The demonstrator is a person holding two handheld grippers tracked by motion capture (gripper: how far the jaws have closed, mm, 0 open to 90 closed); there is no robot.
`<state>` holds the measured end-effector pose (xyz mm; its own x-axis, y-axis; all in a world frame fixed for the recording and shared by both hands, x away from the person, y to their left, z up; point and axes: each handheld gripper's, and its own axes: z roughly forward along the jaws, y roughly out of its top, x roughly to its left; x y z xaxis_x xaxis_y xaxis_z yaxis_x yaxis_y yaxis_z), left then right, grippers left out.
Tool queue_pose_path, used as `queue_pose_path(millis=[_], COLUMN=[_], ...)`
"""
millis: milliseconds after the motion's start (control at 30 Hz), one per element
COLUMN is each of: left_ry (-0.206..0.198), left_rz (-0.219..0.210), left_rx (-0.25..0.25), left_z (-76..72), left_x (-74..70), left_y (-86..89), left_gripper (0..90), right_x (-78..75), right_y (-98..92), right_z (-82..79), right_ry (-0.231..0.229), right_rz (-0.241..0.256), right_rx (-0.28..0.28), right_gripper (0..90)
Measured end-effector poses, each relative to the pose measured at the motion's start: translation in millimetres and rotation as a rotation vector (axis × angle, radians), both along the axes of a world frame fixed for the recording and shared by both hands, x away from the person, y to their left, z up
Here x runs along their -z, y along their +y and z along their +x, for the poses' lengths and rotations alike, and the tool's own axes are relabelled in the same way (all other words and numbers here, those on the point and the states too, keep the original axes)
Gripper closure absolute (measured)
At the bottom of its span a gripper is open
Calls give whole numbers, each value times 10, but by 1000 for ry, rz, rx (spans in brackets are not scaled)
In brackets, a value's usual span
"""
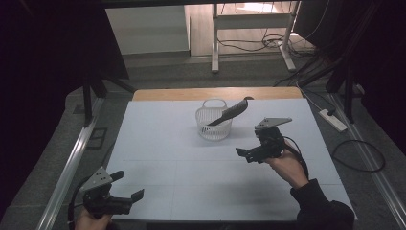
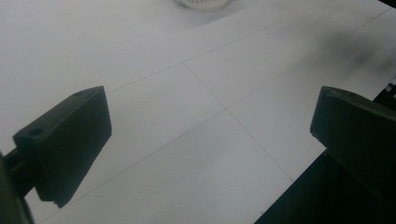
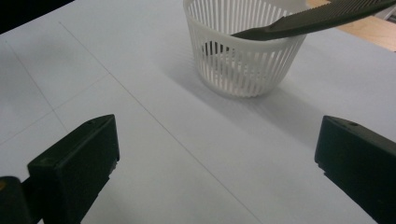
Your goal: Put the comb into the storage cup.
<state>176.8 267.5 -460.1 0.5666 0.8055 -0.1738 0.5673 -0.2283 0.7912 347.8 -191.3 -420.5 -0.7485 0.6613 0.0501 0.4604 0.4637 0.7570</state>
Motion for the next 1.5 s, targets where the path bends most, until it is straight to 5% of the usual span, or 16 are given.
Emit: queue_pose_path(millis=[567, 733, 1500], left_ry=[-1, -1, 0], left_rz=[-2, 1, -3], left_rx=[-3, -2, -1], left_z=[-6, -5, -5], left_x=[0, 1, 0], left_y=[5, 2, 5], left_gripper=[0, 0, 0], right_x=[-6, -29, 47], right_y=[-137, -191, -444], right_z=[-151, -217, -473], right_ry=[9, -18, -11], right_rz=[13, 18, 10], right_rx=[-7, 9, 65], right_gripper=[13, 2, 0])
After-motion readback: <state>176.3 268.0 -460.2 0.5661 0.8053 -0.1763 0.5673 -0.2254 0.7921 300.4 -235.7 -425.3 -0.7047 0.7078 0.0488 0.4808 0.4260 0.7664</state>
